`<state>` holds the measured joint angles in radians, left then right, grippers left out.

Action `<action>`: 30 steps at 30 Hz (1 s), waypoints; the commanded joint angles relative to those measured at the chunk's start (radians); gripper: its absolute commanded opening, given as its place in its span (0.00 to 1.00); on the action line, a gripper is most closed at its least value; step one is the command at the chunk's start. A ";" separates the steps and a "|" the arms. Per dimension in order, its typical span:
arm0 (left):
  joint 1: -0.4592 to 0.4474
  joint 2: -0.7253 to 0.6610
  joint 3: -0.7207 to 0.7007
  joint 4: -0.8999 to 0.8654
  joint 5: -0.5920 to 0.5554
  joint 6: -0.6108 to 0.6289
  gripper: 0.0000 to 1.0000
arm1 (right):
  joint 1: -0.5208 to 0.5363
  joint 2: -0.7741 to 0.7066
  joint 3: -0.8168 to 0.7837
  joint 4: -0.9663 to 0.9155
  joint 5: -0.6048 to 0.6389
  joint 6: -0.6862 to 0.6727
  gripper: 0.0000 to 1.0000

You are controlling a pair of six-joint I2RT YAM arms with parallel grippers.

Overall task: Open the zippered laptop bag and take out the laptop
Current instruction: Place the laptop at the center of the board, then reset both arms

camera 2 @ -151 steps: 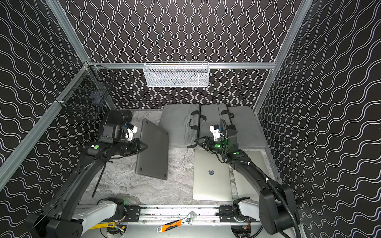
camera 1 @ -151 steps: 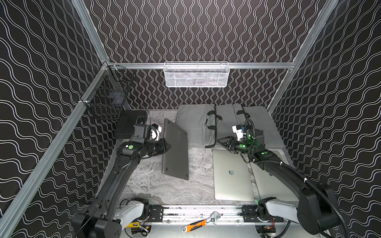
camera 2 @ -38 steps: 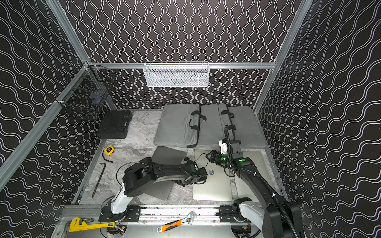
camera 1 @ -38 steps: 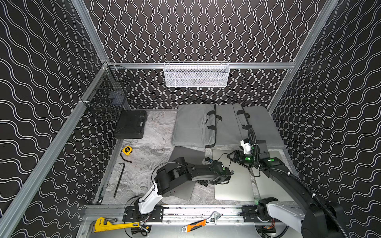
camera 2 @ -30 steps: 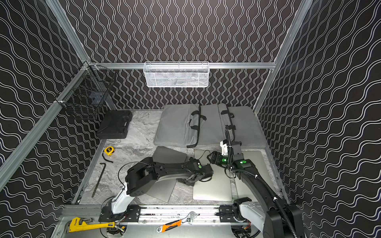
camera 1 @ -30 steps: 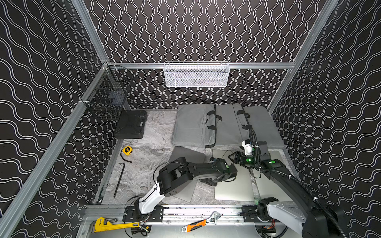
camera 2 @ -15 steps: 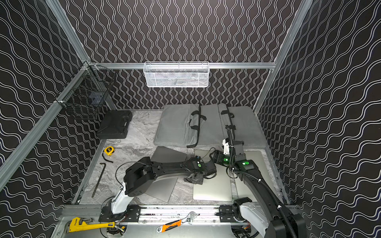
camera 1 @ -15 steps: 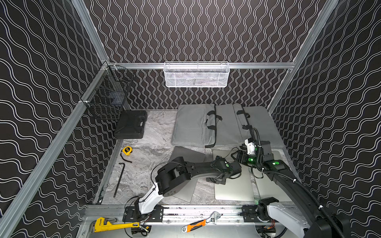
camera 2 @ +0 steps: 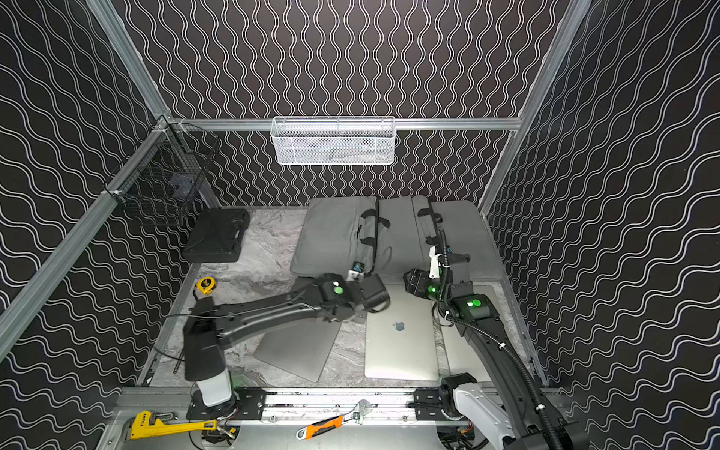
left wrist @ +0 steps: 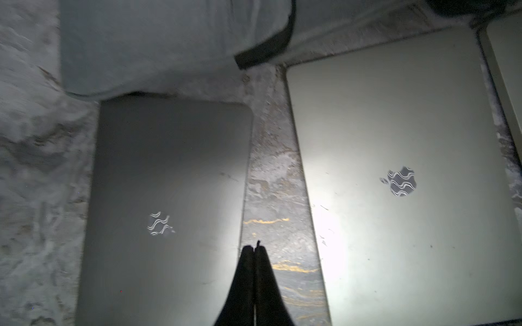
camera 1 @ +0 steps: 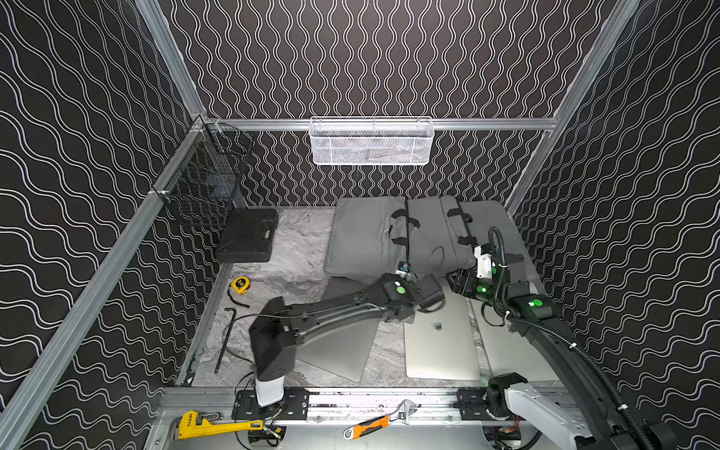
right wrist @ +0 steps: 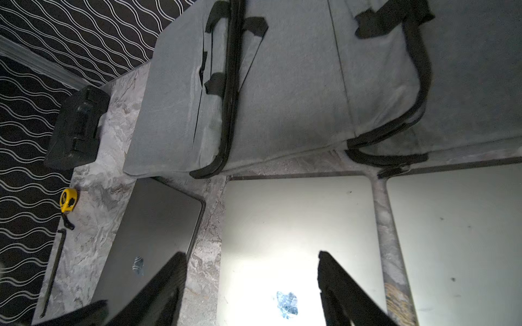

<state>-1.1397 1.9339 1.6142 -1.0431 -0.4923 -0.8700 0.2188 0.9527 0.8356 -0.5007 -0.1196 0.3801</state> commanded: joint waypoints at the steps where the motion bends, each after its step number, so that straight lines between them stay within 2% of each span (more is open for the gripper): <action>1: 0.051 -0.084 -0.023 -0.031 -0.104 0.101 0.12 | -0.001 0.012 0.052 -0.034 0.106 -0.026 0.74; 11: 0.272 -0.341 -0.161 0.173 -0.093 0.436 0.23 | 0.000 0.020 0.169 -0.011 0.313 -0.070 0.79; 13: 0.315 -0.385 -0.196 0.219 -0.094 0.483 0.37 | 0.000 0.018 0.201 0.004 0.359 -0.084 0.82; 15: 0.359 -0.435 -0.235 0.270 -0.095 0.528 0.66 | -0.001 0.014 0.208 0.031 0.411 -0.102 0.87; 17: 0.400 -0.479 -0.277 0.324 -0.103 0.577 0.80 | -0.001 0.005 0.191 0.085 0.442 -0.143 0.97; 18: 0.422 -0.502 -0.302 0.356 -0.115 0.604 0.83 | -0.001 0.003 0.172 0.121 0.475 -0.168 0.99; 21: 0.492 -0.552 -0.351 0.432 -0.127 0.666 0.90 | -0.001 0.002 0.118 0.199 0.586 -0.202 0.99; 24: 0.558 -0.586 -0.386 0.498 -0.156 0.697 0.96 | -0.002 0.009 0.074 0.285 0.644 -0.226 0.99; 26: 0.600 -0.617 -0.438 0.584 -0.181 0.720 0.99 | -0.003 0.014 0.027 0.374 0.653 -0.254 1.00; 30: 0.696 -0.684 -0.580 0.768 -0.130 0.781 0.99 | -0.006 0.044 -0.082 0.530 0.652 -0.291 0.99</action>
<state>-0.4839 1.2755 1.0962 -0.4736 -0.6407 -0.1585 0.2142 0.9833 0.7959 -0.1459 0.4946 0.1371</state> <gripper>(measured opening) 0.985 0.995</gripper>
